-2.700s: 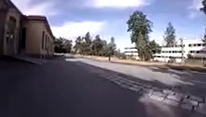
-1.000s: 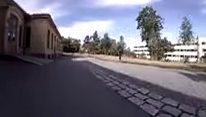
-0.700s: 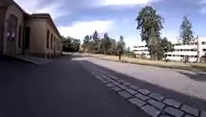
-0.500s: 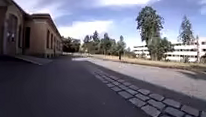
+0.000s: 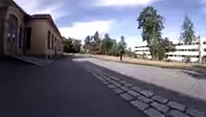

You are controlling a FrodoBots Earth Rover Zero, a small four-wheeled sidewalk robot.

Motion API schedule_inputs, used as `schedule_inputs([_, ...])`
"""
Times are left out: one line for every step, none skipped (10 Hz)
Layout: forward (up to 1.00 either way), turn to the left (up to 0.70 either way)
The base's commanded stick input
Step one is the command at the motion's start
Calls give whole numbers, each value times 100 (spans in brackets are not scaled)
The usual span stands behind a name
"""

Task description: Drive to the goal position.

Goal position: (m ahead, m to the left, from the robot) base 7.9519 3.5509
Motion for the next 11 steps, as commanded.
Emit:
schedule_inputs([45, 27])
schedule_inputs([45, 27])
schedule_inputs([45, 27])
schedule_inputs([45, 27])
schedule_inputs([45, 27])
schedule_inputs([45, 27])
schedule_inputs([45, 27])
schedule_inputs([45, 27])
schedule_inputs([45, 16])
schedule_inputs([45, 0])
schedule_inputs([45, 0])
